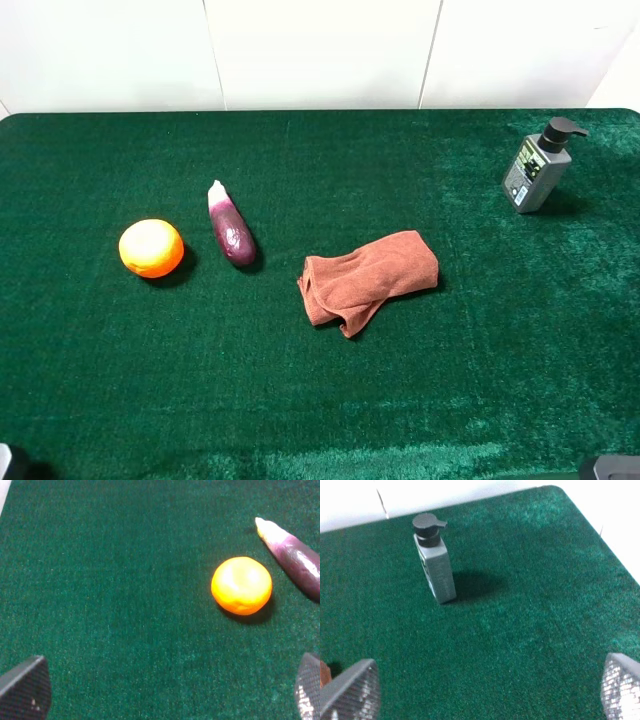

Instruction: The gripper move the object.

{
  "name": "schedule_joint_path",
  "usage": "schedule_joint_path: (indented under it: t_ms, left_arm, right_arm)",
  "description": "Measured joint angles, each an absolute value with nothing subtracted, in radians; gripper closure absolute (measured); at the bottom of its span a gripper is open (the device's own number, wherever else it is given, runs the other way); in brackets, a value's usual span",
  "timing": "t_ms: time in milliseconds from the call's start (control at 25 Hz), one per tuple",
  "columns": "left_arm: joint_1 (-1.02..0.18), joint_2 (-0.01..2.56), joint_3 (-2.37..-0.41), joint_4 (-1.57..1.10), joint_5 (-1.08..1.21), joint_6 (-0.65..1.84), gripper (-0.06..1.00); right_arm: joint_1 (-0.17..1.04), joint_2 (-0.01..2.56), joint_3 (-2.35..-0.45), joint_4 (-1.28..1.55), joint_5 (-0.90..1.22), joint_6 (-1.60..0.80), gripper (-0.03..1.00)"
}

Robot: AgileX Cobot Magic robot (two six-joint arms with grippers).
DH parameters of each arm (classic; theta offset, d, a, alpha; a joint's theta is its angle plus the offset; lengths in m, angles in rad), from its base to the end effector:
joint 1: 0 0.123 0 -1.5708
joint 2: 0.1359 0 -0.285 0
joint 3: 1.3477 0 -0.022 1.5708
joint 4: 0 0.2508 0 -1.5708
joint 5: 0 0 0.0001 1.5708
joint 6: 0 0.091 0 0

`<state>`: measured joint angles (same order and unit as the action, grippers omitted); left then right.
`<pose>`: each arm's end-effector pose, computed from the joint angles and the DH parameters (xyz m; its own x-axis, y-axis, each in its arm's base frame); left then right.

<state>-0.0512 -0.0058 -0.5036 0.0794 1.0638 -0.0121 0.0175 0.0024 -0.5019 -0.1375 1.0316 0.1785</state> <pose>-0.0061 0.0066 0.2782 -0.4487 0.0495 -0.8923 0.0011 0.9985 0.0548 -0.0037 -0.0108 0.2808 -0.4145 0.0994 -0.9046 0.1343 0.9898 0.0472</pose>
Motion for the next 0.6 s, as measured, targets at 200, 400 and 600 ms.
schedule_joint_path:
  t_ms: [200,400,600]
  left_arm:
    - [-0.051,-0.006,-0.504,0.079,1.064,-0.012,-0.05]
    - [-0.051,-0.006,-0.504,0.079,1.064,-0.012,-0.05]
    - [-0.051,-0.006,-0.504,0.079,1.064,-0.012,-0.05]
  right_arm:
    - [0.017,-0.006,-0.501,-0.136,1.03,0.179,0.31]
    - [0.017,-0.006,-0.501,-0.134,1.03,0.179,0.31]
    - [0.017,-0.006,-0.501,-0.133,1.03,0.179,0.31]
